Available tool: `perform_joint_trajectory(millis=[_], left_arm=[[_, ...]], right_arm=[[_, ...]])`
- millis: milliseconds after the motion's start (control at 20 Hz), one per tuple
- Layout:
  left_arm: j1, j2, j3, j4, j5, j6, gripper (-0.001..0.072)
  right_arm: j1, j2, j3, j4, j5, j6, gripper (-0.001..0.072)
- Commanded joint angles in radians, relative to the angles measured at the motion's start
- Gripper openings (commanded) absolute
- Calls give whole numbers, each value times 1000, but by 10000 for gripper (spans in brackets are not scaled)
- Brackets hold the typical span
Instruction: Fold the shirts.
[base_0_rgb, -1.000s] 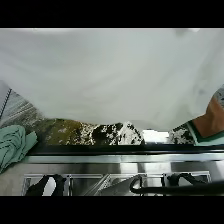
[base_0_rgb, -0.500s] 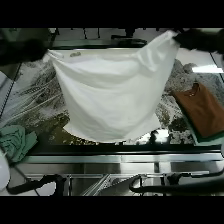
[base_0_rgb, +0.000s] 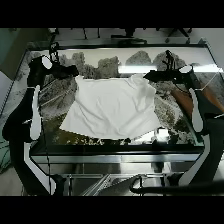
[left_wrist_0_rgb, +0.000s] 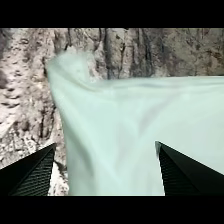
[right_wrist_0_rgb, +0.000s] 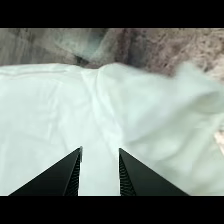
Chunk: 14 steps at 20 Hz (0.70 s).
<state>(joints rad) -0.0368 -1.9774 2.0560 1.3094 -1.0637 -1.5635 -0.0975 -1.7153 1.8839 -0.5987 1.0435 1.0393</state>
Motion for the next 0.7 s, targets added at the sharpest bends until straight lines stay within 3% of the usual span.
perform_joint_trajectory(millis=[0, 50, 100, 150, 200, 400, 650], left_arm=[[63, 39, 18, 0, -132, 5, 699], [92, 74, 17, -1, -200, 33, 698], [115, 113, -2, -2, -260, 56, 612], [135, 164, -56, -2, -297, 72, 462], [150, 211, -123, -2, -327, 88, 406], [179, 380, -461, -2, -425, 179, 406], [210, 523, -808, -3, -446, 303, 406]], right_arm=[[-53, 21, 2, -8, 208, 16, 287], [-79, 48, 2, -9, 285, 16, 287], [-102, 77, 1, -17, 354, 28, 287], [-119, 101, 0, -32, 409, 44, 287], [-133, 126, -1, -58, 462, 53, 287], [-154, 233, -100, -201, 568, 103, 289], [-250, 512, -522, -284, 539, 89, 290]])
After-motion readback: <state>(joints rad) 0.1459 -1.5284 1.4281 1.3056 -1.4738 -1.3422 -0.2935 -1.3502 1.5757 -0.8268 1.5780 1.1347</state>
